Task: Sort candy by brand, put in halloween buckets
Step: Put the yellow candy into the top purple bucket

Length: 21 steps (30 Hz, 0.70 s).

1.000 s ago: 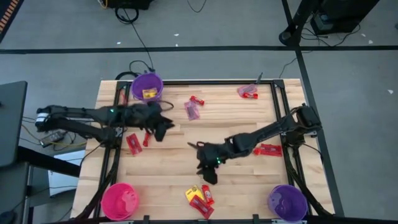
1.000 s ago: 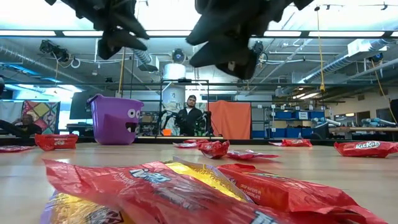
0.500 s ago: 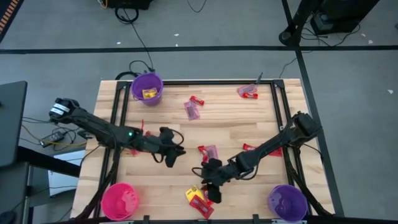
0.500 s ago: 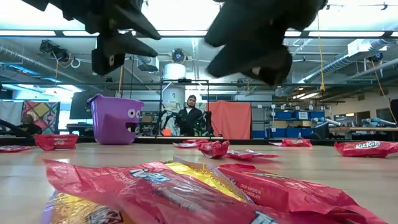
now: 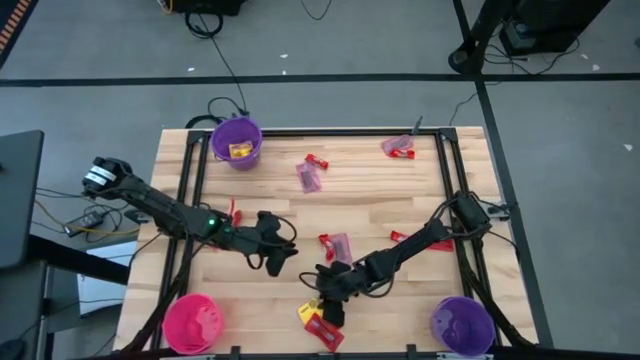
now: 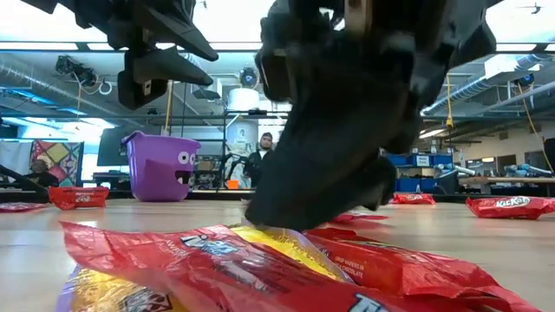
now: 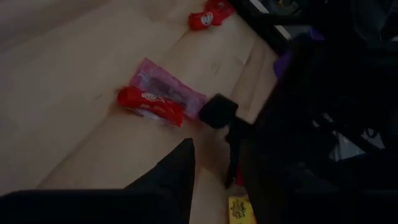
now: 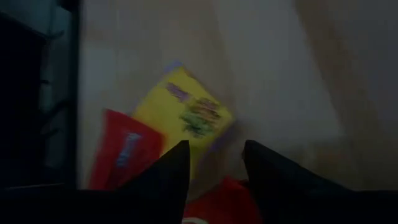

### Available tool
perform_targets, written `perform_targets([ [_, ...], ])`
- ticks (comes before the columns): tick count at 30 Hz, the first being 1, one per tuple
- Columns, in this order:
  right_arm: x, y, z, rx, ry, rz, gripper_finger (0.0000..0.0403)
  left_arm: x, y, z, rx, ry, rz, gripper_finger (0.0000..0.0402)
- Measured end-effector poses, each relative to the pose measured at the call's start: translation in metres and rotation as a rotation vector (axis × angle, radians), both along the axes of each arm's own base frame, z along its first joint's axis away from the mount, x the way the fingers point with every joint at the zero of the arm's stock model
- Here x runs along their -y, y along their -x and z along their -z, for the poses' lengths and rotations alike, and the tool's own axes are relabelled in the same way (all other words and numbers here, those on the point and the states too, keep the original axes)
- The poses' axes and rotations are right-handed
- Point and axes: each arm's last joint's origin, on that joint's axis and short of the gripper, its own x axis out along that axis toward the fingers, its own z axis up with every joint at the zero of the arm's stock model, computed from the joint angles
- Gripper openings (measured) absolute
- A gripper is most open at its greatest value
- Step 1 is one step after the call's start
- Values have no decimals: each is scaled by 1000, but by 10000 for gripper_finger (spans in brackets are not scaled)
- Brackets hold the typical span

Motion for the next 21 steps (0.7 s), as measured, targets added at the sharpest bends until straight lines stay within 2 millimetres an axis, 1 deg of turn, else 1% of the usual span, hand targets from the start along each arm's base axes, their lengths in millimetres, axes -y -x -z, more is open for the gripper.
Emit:
perform_targets([
  [3, 1, 2, 1, -19, 26, 11, 161, 2, 1, 1, -7, -4, 9, 130],
  [5, 2, 1, 1, -13, 40, -7, 145, 4, 2, 1, -6, -6, 14, 130],
  [7, 4, -1, 0, -2, 19, -46, 116, 6, 3, 1, -7, -7, 19, 130],
  [9, 4, -4, -1, 21, -17, -86, 79, 7, 3, 1, -5, -13, 14, 130],
  [12, 6, -6, -2, 31, -24, -113, 22, 8, 4, 1, -3, -21, 6, 130],
  [13, 8, -5, -1, 23, -20, -111, 13, 8, 4, 1, -3, -23, 4, 130],
  [17, 15, -6, 1, -11, 2, -67, 7, 8, 4, 1, -4, -20, -1, 130],
  [19, 17, -6, 0, -10, 16, -52, 6, 8, 4, 1, -4, -14, -2, 130],
  [21, 17, -5, -9, 15, 34, -34, 5, 9, 5, 1, -4, 0, -5, 130],
])
